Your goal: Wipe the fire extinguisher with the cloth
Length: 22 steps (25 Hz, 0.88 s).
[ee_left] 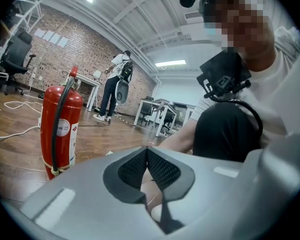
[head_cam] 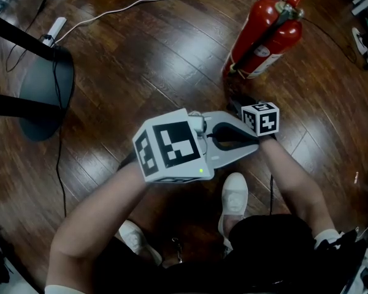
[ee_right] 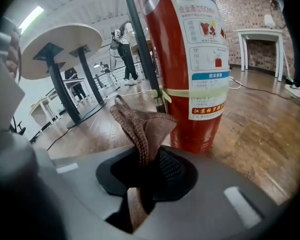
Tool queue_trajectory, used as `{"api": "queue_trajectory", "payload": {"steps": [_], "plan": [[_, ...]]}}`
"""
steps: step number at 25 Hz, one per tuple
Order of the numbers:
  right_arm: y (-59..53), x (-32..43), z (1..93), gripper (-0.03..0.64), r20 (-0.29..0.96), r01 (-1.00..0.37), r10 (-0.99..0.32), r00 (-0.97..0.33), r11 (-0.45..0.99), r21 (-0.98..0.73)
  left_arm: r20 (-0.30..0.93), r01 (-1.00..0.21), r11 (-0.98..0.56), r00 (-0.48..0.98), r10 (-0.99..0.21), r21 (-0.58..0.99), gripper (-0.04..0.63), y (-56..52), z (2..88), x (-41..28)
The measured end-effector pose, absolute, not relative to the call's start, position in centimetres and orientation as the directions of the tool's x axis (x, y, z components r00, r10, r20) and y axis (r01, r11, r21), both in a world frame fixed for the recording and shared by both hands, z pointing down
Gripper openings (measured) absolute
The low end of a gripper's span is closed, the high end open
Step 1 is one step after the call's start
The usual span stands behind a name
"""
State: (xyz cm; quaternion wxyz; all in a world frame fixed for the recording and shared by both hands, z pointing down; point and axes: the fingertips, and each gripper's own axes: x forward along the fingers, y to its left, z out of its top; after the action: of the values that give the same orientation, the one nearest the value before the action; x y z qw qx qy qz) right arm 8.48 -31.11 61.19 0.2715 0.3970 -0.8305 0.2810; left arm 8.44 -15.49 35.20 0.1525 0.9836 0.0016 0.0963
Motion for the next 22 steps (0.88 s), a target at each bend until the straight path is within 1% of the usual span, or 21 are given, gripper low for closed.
{"api": "queue_trajectory", "payload": {"steps": [3, 7, 11, 14, 16, 18, 22], "plan": [[-30.3, 7.2, 58.2, 0.072, 0.627, -0.798, -0.537, -0.565, 0.548, -0.250, 0.185, -0.027, -0.954, 0.982, 0.030, 0.298, 0.000, -15.5, 35.0, 8.2], [-30.5, 5.2, 49.6, 0.072, 0.469, -0.786, -0.645, -0.603, 0.580, -0.213, 0.190, -0.035, -0.955, 0.981, 0.022, 0.294, 0.000, -15.5, 35.0, 7.8], [-32.9, 5.0, 40.8, 0.072, 0.304, -0.810, -0.753, -0.584, 0.563, -0.161, 0.185, -0.030, -0.957, 0.982, 0.025, 0.289, 0.000, -15.2, 34.6, 7.6], [-34.8, 5.4, 36.6, 0.072, 0.225, -0.825, -0.794, -0.565, 0.553, -0.120, 0.183, -0.027, -0.957, 0.983, 0.028, 0.289, 0.000, -15.0, 34.5, 7.4], [-35.6, 5.5, 35.9, 0.072, 0.206, -0.836, -0.811, -0.547, 0.541, -0.090, 0.184, -0.027, -0.957, 0.983, 0.028, 0.290, 0.000, -14.9, 34.5, 7.3], [-35.9, 5.4, 37.0, 0.072, 0.223, -0.845, -0.818, -0.531, 0.531, -0.064, 0.182, -0.027, -0.956, 0.983, 0.028, 0.292, 0.000, -14.7, 34.4, 7.1], [-35.8, 5.0, 43.0, 0.072, 0.339, -0.855, -0.794, -0.505, 0.514, -0.070, 0.180, -0.026, -0.954, 0.983, 0.029, 0.299, 0.000, -14.6, 34.4, 6.8]]}}
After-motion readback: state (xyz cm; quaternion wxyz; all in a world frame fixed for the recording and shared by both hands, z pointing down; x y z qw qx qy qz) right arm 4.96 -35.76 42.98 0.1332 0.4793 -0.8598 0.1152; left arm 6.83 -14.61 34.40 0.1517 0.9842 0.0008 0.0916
